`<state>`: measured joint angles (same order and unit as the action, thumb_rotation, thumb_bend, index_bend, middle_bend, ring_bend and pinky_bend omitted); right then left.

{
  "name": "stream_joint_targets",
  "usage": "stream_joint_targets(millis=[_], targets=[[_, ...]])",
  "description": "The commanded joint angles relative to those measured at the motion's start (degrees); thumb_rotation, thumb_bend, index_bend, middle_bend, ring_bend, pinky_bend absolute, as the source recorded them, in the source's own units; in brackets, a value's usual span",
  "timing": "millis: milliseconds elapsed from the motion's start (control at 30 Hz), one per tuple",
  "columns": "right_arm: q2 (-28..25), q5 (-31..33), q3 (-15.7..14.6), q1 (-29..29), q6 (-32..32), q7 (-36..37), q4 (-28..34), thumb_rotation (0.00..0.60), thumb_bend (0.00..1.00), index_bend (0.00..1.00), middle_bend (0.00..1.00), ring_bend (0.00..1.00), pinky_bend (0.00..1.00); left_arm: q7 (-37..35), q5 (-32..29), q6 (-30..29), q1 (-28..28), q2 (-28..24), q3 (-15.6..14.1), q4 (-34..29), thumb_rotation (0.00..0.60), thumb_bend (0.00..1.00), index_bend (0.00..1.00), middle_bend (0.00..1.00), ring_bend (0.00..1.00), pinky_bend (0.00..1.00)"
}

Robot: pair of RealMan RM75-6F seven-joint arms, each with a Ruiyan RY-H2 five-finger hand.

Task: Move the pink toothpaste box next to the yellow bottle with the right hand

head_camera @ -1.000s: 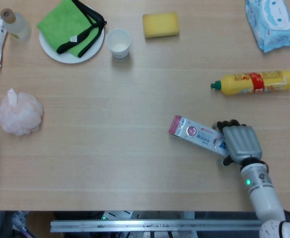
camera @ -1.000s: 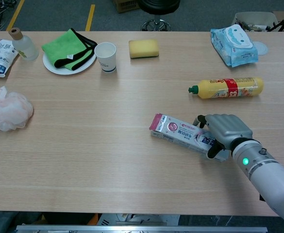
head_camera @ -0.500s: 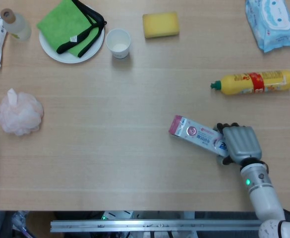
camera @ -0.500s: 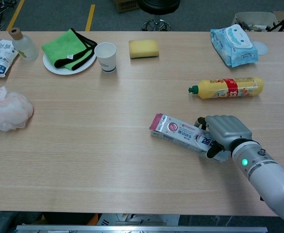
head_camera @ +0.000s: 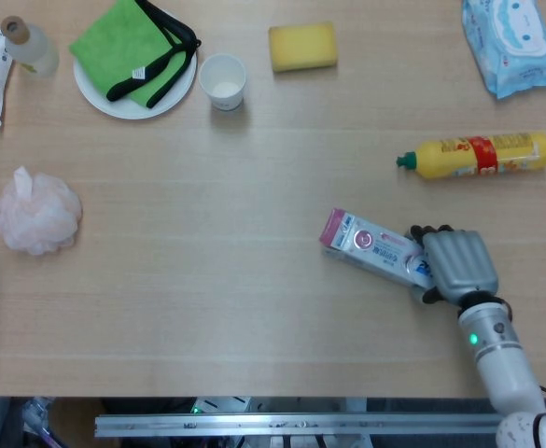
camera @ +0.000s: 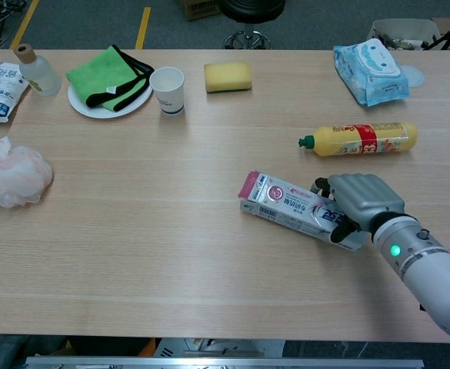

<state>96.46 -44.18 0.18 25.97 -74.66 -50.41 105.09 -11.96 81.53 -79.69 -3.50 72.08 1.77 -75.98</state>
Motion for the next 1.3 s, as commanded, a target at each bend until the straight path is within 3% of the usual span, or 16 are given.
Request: stream_joint_targets(millis=[33, 300, 467, 767, 1033, 1300], targets=[[-2.28, -0.21, 0.77, 0.64, 0.57, 0.40, 1.81, 0.600, 0.21, 0.34, 0.43, 0.33, 0.46, 0.03, 0.00, 0.03, -0.02, 0.02, 0.02, 0.02, 0.600, 0.30, 0.28, 0.17, 0.21, 0.38], [-12.24, 3.43, 3.26, 3.67, 4.88, 0.41, 8.07, 0.600, 0.21, 0.34, 0.43, 0.33, 0.46, 0.72, 0.21, -0.02, -0.30, -0.27, 0.21, -0.63, 0.600, 0.30, 0.28, 0.17, 0.21, 0.38], [-20.11, 8.11, 5.13, 7.50, 9.13, -0.73, 11.75, 0.600, 0.27, 0.36, 0.44, 0.34, 0.47, 1.55, 0.41, 0.16, -0.68, -0.30, 0.30, -1.23, 0.600, 0.30, 0.28, 0.17, 0.21, 0.38], [-29.48, 16.64, 6.88, 15.39, 14.74, -2.78, 13.75, 0.600, 0.29, 0.36, 0.44, 0.35, 0.47, 2.43, 0.54, 0.11, -0.99, -0.59, 0.42, -2.20, 0.600, 0.30, 0.28, 0.17, 0.21, 0.38], [-34.77, 26.28, 5.50, 24.07, 21.15, -5.88, 13.67, 0.600, 0.29, 0.36, 0.44, 0.35, 0.47, 2.61, 0.55, 0.07, -1.09, -0.75, 0.45, -2.54, 0.600, 0.30, 0.28, 0.17, 0.21, 0.38], [-37.40, 34.45, -0.29, 34.60, 25.99, -12.65, 12.05, 0.600, 0.30, 0.36, 0.45, 0.35, 0.47, 2.82, 0.60, 0.15, -1.23, -0.81, 0.40, -2.70, 0.600, 0.30, 0.28, 0.17, 0.21, 0.38]])
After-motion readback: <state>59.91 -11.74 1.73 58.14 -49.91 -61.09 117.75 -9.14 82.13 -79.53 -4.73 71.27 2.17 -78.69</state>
